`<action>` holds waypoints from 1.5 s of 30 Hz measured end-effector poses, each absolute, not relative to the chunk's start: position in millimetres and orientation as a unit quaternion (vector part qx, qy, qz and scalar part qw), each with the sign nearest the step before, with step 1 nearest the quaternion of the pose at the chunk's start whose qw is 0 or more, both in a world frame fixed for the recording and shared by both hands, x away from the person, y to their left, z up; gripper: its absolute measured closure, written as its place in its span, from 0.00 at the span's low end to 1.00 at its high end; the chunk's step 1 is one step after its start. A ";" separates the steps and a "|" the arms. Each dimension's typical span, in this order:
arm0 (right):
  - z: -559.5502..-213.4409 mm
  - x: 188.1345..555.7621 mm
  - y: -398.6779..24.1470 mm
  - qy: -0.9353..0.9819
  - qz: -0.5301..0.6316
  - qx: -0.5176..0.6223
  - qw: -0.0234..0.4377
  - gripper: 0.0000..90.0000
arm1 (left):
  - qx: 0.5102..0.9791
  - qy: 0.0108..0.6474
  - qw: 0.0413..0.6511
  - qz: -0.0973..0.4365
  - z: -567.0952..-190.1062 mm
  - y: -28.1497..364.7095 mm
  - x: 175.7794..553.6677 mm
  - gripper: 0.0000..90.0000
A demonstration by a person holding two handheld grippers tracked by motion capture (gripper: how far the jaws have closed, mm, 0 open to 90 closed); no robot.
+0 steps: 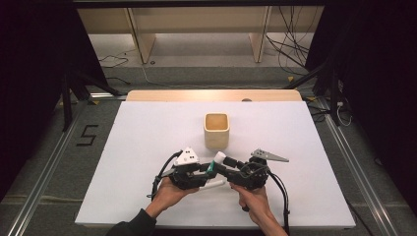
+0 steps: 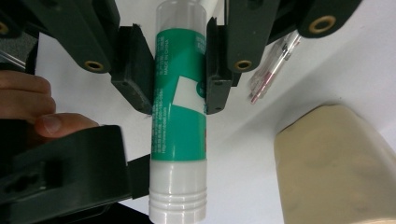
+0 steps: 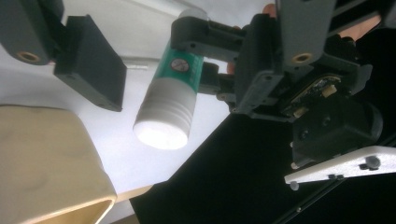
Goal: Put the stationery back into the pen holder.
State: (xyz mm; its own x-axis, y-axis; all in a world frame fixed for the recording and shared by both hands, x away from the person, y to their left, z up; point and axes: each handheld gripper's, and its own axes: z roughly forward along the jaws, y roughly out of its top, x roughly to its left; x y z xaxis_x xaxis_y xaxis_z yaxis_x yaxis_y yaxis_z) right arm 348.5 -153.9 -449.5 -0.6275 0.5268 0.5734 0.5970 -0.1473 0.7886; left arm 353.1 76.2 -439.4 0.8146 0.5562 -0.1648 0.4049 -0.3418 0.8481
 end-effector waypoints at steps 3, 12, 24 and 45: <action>-450.7 349.1 -154.3 -0.650 -0.623 -0.434 0.032 0.45 | 0.815 0.293 0.495 0.075 -439.5 75.2 352.1 0.73; -455.6 350.3 -153.9 -0.651 -0.621 -0.435 0.038 0.55 | 0.814 0.290 0.500 0.065 -440.2 72.7 350.4 0.73; -459.6 350.8 -157.8 -0.635 -0.634 -0.439 0.057 0.69 | 0.817 0.283 0.499 0.059 -440.6 69.0 348.4 0.73; -447.3 351.8 -173.4 -0.624 -0.648 -0.436 0.024 0.73 | 0.835 0.268 0.474 0.075 -430.3 80.1 350.1 0.39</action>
